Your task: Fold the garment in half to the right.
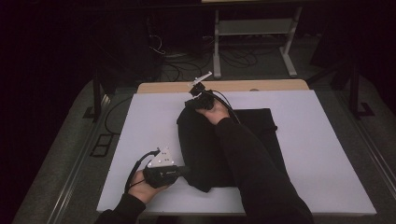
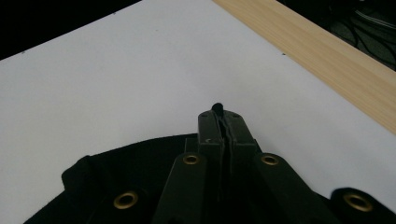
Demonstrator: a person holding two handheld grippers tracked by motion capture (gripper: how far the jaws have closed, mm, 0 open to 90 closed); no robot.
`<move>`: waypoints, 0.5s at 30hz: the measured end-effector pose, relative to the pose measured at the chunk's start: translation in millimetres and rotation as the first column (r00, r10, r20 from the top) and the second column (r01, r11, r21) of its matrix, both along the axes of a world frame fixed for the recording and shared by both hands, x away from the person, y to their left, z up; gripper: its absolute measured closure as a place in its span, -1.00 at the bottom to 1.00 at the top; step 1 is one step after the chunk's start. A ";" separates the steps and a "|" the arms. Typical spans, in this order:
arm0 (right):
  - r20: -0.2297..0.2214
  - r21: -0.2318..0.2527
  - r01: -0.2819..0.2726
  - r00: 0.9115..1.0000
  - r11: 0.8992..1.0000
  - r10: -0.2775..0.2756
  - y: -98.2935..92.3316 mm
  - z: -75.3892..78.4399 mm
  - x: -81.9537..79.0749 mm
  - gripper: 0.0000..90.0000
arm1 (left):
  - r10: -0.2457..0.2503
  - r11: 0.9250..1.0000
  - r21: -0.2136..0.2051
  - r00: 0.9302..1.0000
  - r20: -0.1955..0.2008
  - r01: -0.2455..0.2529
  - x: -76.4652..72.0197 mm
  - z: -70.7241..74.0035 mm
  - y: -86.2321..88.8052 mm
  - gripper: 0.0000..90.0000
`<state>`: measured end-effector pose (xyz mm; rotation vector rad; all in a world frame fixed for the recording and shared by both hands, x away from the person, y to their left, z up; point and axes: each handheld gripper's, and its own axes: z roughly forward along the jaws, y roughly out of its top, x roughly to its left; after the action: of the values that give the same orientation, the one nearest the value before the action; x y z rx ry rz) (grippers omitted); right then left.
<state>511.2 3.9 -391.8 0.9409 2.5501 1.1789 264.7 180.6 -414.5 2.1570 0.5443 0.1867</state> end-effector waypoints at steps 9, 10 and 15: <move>0.011 0.010 0.011 1.000 1.000 -0.011 -14.2 9.5 -0.9 0.90 | -0.044 0.999 -0.004 0.999 0.018 0.044 2.0 10.3 -18.0 0.89; 0.014 0.010 0.008 1.000 1.000 -0.008 -15.6 10.7 -1.0 0.90 | -0.049 0.999 -0.001 0.999 0.021 0.049 2.3 11.3 -19.6 0.89; 0.022 0.014 0.016 1.000 1.000 -0.017 -22.9 15.9 -2.2 0.90 | -0.057 0.998 -0.006 0.998 0.027 0.057 3.5 14.5 -25.5 0.89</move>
<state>509.0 -19.0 -375.9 0.9445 2.5152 1.1970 268.2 155.1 -399.9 2.1573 0.4666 0.1817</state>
